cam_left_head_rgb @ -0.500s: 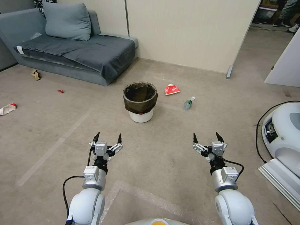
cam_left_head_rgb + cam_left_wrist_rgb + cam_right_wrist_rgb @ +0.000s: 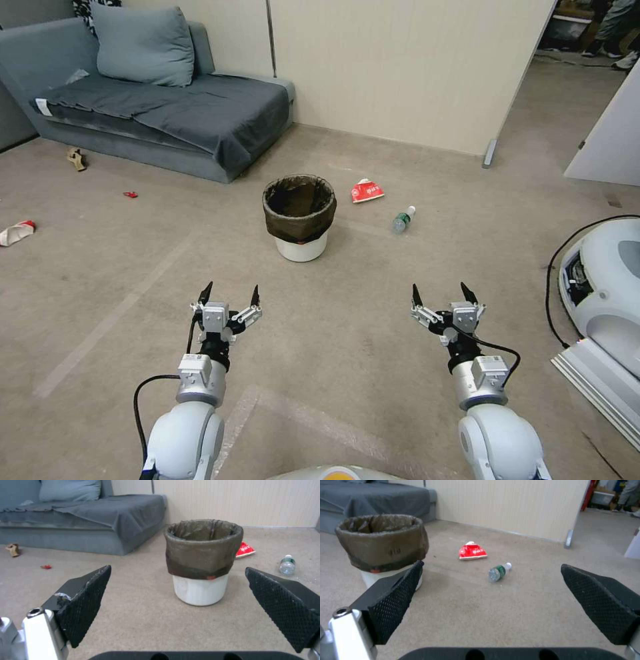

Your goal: Pick up the trash bin, then pick up the garbage from the floor and place it into the trash bin.

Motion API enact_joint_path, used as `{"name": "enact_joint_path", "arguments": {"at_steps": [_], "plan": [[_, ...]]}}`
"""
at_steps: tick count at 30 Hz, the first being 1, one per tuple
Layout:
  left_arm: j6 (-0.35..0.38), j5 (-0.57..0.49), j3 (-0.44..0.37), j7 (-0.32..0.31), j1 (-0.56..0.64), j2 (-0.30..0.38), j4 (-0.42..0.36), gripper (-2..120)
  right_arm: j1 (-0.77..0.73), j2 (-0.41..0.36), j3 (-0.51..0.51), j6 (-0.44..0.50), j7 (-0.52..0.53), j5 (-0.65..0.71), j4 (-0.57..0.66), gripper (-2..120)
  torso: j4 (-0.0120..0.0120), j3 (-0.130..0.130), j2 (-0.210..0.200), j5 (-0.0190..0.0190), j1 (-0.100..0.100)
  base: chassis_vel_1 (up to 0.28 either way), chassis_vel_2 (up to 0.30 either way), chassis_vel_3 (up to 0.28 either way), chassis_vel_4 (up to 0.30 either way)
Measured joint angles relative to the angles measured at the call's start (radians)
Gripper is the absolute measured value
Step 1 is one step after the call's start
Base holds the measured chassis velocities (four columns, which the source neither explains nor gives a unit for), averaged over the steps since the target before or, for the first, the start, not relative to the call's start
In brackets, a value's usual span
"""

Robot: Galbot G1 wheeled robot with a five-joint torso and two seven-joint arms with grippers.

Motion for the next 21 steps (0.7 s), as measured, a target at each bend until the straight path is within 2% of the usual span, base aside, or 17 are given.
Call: {"name": "enact_joint_path", "arguments": {"at_steps": [4,7,8,10,11,13,14,16,18,21], "plan": [[0.019,0.0,-0.027,-0.011,0.06,-0.004,-0.061,100,-0.061,0.018,0.025,0.002,0.005,0.014,0.056,100,-0.0001,0.0,0.0,0.0002,0.0,0.0,0.0,0.0,0.0],[0.058,0.0,-0.078,-0.033,0.17,-0.012,-0.171,100,-0.179,0.054,0.074,0.01,0.018,0.046,0.165,100,0.0,0.0,0.0,-0.0001,0.0,0.0,0.0,0.0,0.0],[0.058,0.0,-0.078,-0.033,0.17,-0.012,-0.171,100,-0.179,0.054,0.074,0.01,0.018,0.046,0.165,100,0.0,0.0,0.0,-0.0001,0.0,0.0,0.0,0.0,0.0],[0.084,0.0,-0.112,-0.048,0.244,-0.017,-0.244,100,-0.261,0.078,0.109,0.015,0.028,0.068,0.242,100,0.0,0.0,0.0,-0.0002,0.0,0.0,0.0,0.0,0.0],[0.084,0.0,-0.112,-0.048,0.244,-0.017,-0.244,100,-0.261,0.078,0.109,0.015,0.028,0.068,0.242,100,0.0,0.0,0.0,-0.0002,0.0,0.0,0.0,0.0,0.0],[0.112,0.0,-0.149,-0.065,0.324,-0.023,-0.325,100,-0.336,0.099,0.14,0.016,0.033,0.094,0.312,100,-0.0004,0.0,0.0,-0.0005,0.0,0.0,0.0,0.0,0.0],[0.112,0.0,-0.149,-0.065,0.324,-0.023,-0.325,100,-0.336,0.099,0.14,0.016,0.033,0.094,0.312,100,-0.0004,0.0,0.0,-0.0005,0.0,0.0,0.0,0.0,0.0],[0.136,0.007,-0.182,-0.074,0.392,-0.028,-0.39,100,-0.357,0.104,0.148,0.006,0.031,0.106,0.334,100,0.0004,0.0,0.0,0.0008,0.0,0.0,0.0,0.0,0.0],[0.143,0.023,-0.193,-0.063,0.412,-0.03,-0.402,100,-0.359,0.104,0.148,0.0,0.025,0.108,0.334,100,0.0003,0.0,0.0,-0.0006,0.0,0.0,0.0,0.0,0.0],[0.143,0.027,-0.193,-0.06,0.413,-0.03,-0.402,100,-0.357,0.104,0.148,-0.002,0.015,0.108,0.334,100,-0.0001,0.0,0.0,0.0,0.0,0.0,0.0,0.0,0.0]]}}
